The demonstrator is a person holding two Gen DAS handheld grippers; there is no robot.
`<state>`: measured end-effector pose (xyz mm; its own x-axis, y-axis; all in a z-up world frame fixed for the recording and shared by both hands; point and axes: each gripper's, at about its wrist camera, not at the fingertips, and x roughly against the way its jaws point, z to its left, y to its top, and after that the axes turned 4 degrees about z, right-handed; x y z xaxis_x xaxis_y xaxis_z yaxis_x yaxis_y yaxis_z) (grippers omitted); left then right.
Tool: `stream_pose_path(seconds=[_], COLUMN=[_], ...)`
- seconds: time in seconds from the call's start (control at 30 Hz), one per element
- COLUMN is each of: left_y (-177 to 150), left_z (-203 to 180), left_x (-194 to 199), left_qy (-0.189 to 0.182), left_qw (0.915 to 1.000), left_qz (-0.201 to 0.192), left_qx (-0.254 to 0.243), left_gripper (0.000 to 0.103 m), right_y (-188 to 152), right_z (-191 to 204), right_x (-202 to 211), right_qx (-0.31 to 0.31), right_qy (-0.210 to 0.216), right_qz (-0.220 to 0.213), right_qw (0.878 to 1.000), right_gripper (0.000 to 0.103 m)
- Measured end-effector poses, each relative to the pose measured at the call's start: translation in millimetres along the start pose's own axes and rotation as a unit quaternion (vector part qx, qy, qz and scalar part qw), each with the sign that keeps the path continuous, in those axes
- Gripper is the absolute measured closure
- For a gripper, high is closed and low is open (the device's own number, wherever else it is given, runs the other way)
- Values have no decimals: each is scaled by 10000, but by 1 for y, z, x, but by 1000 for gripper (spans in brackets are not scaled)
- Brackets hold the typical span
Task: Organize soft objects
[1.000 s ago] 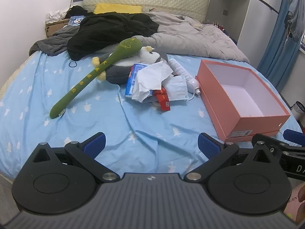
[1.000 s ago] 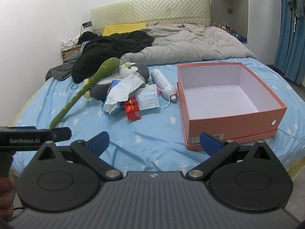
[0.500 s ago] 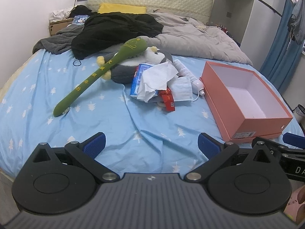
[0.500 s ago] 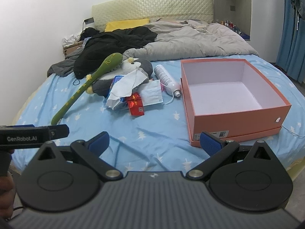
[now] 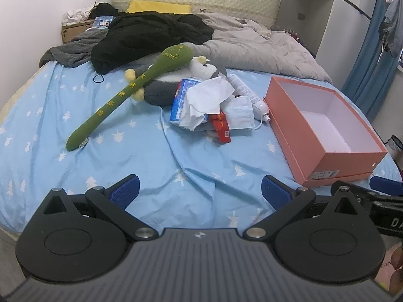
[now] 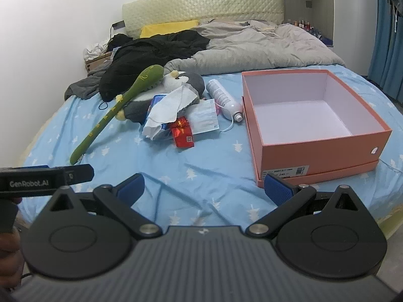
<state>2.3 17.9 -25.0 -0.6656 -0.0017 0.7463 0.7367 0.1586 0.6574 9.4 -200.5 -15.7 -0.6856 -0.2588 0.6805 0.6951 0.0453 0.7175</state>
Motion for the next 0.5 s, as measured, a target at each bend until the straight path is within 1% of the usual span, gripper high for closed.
stream_pose_path(seconds=[0.23,0.37,0.43,0.5], left_y=[11,20,24,28], left_z=[6,15,17,18], left_x=[-22,-40,-49,-57], left_qy=[-109,-288,-320,-275], left_qw=[9999,9993,9993,9995], left_qz=[70,193,192,166], left_qx=[6,122,78,-9], left_gripper=[0,0,0,0], right_y=[1,4,7,9], right_z=[-6,-5,-4,-2], right_x=[-13,-26,-33,-38], right_qx=[-105,-94,-48,8], right_qy=[107,184,252,309], right_qz=[4,11,35,42], right_qw=[9999,9998,9997,9995], right_gripper=[0,0,0,0])
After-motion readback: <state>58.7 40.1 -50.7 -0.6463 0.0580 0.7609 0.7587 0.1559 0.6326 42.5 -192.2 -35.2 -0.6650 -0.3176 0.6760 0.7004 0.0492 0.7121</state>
